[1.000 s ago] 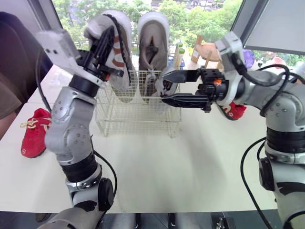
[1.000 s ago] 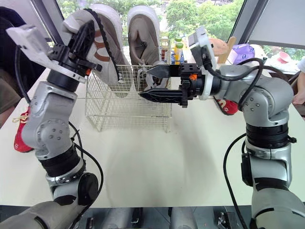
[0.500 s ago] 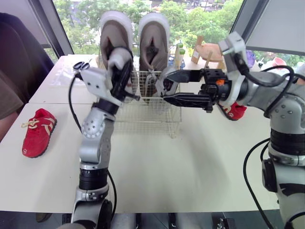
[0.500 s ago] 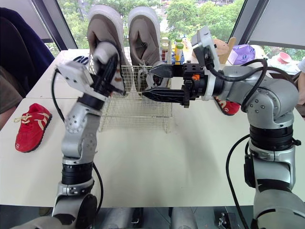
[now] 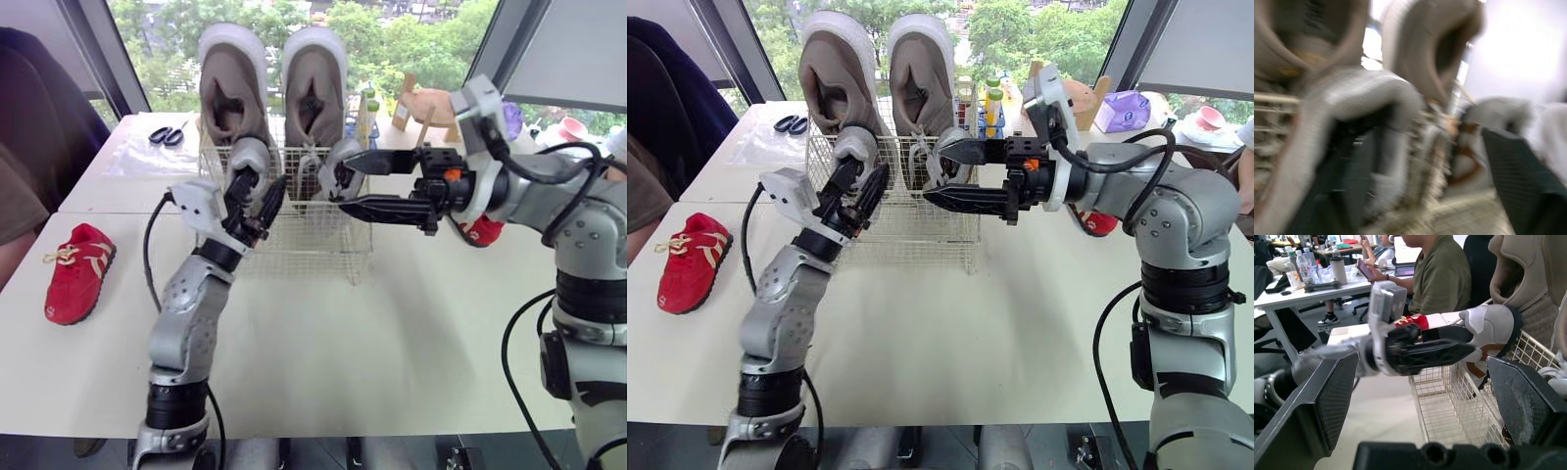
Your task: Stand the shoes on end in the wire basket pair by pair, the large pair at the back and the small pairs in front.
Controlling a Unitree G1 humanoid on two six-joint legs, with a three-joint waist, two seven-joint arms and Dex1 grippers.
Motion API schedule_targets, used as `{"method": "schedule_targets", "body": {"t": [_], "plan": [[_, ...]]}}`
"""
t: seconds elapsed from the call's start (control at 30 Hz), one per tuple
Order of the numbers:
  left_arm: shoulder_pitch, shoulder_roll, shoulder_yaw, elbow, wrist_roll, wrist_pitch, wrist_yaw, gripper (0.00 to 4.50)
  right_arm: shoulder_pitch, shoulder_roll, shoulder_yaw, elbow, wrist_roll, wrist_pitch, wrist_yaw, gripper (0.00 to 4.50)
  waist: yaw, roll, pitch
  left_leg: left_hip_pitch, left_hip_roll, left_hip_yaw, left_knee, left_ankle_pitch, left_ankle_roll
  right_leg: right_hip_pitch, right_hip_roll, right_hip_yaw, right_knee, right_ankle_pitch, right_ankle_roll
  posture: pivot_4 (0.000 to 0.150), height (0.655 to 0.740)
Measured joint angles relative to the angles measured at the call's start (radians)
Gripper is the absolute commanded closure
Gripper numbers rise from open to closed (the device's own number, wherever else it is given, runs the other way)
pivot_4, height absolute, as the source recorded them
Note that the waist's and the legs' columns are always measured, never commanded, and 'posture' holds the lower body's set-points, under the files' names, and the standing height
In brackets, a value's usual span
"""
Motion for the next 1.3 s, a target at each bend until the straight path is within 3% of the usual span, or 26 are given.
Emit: {"method": "schedule_targets", "body": {"t": [0.13,0.3,0.43,0.53,0.67,0.87,1.3], "plan": [[0.079,0.186,0.103,-0.127,-0.171,0.173,-0.014,1.03,0.008,0.053,-0.086,0.093,-0.01,-0.054,-0.095,0.0,-0.003,0.0,0.0,0.0,0.0,0.0,0.0,0.0,0.0,0.0,0.001,0.0,0.0,0.0,0.0,0.15,0.74],[0.217,0.308,0.208,-0.21,-0.374,0.286,-0.02,1.03,0.074,0.067,-0.16,0.175,-0.108,-0.191,-0.212,0.0,0.002,0.0,-0.001,0.0,0.0,0.0,0.0,0.0,0.0,0.001,0.0,0.0,-0.001,0.0,-0.001,0.15,0.74],[0.303,0.373,0.256,-0.245,-0.543,0.337,-0.033,0.05,0.19,0.072,-0.221,0.288,-0.286,-0.398,-0.356,0.0,0.002,0.001,0.0,0.001,-0.001,0.0,0.0,0.001,-0.001,0.001,-0.001,0.0,-0.001,-0.002,-0.004,0.15,0.74],[0.317,0.376,0.209,-0.275,-0.609,0.349,-0.014,0.05,0.286,0.071,-0.285,0.376,-0.414,-0.566,-0.48,0.0,0.004,0.001,0.0,0.002,-0.001,0.0,0.0,0.001,-0.001,0.003,0.0,0.0,-0.001,-0.002,-0.004,0.15,0.74],[0.314,0.322,0.08,-0.285,-0.589,0.34,0.003,0.05,0.411,0.069,-0.296,0.44,-0.489,-0.65,-0.51,0.0,-0.003,0.004,-0.001,0.01,0.0,0.003,-0.002,0.0,0.0,0.009,0.001,0.002,-0.002,-0.003,-0.005,0.15,0.74],[0.315,0.262,-0.052,-0.284,-0.48,0.3,0.008,0.05,0.463,0.069,-0.299,0.485,-0.512,-0.692,-0.505,0.0,-0.009,0.008,-0.002,0.013,0.001,0.003,-0.003,0.0,0.0,0.012,0.002,0.002,-0.002,-0.005,-0.008,0.15,0.74],[0.335,0.246,-0.086,-0.252,-0.344,0.235,-0.022,0.05,0.289,0.083,-0.285,0.872,-0.543,-0.814,-0.439,0.0,-0.005,0.008,-0.002,0.013,0.0,0.003,-0.002,0.0,0.0,0.013,0.002,0.002,-0.003,-0.005,-0.008,0.15,0.74]]}}
